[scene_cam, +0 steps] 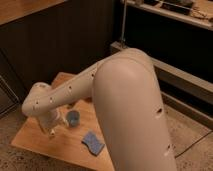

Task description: Stand the bottle upright

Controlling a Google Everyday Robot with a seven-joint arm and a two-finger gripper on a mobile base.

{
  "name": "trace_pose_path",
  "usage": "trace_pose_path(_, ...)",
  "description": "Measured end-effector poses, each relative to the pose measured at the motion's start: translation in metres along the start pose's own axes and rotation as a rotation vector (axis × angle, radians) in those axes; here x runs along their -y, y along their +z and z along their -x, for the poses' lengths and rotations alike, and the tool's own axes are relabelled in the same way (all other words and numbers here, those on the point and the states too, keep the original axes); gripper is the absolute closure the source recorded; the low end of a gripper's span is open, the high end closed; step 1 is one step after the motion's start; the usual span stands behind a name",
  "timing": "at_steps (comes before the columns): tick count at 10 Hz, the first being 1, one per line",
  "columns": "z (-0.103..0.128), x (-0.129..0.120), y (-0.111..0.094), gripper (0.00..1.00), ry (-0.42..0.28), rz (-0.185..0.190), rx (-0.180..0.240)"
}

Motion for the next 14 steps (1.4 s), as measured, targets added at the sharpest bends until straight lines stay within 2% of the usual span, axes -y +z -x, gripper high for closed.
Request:
trace_pose_path(7, -0.001, -0.028, 0.025, 0.35, -0.066, -0.029, -0.027)
trace_pose_path(11, 0.02, -0.033, 0.035, 0.35, -0.06, -0.038, -0.04)
trace_pose_path(14, 0.037, -0.033, 0.041, 0.35, -0.037, -0.03, -0.051)
